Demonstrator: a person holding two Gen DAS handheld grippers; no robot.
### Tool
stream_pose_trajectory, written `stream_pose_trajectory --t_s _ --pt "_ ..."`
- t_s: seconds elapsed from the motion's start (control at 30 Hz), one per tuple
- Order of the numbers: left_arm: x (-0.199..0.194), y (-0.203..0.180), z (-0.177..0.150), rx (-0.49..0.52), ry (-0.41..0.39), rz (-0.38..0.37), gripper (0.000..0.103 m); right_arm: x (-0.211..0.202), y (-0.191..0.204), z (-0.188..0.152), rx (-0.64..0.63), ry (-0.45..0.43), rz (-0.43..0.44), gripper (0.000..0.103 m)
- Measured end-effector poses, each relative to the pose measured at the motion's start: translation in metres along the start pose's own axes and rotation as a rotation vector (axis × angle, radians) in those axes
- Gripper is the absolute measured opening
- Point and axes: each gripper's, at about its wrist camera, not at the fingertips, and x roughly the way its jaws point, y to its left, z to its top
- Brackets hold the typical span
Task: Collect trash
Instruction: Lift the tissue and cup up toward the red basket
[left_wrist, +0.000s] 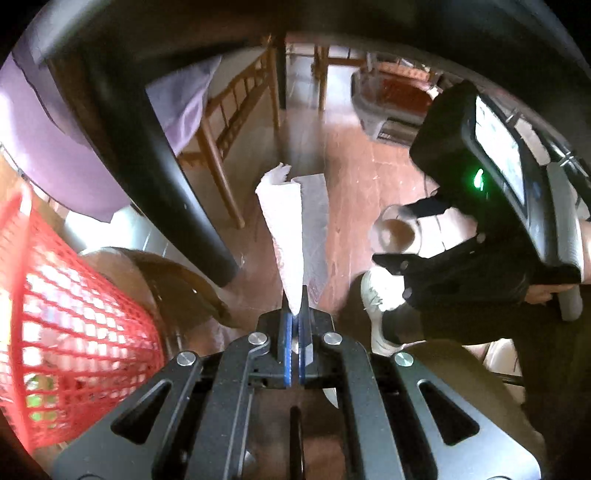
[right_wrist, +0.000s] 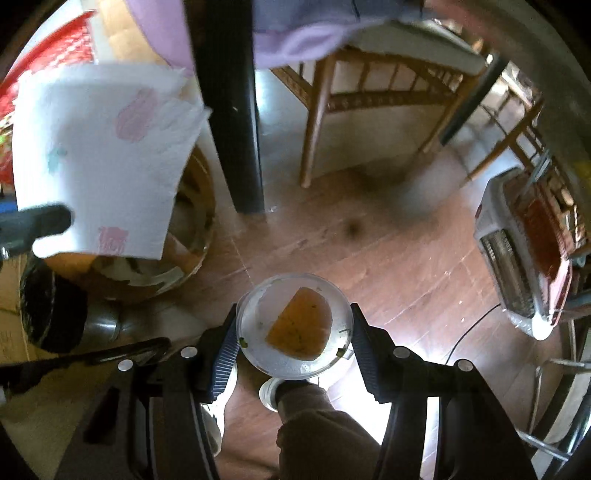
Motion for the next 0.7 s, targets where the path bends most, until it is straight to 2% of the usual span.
stream_pose_trajectory --t_s 0.3,0.7 --pt "-0.086 -0.012 0.006 -0.02 -0.067 -0.017 0.003 -0.085 0.023 -0.035 -0.046 -0.097 -0.022 0.056" --pt "-0.186 -0.053 -0.024 -0.104 -0.218 0.014 0.003 -0.211 0.044 -0.092 -0.015 -0.31 -0.028 0.056"
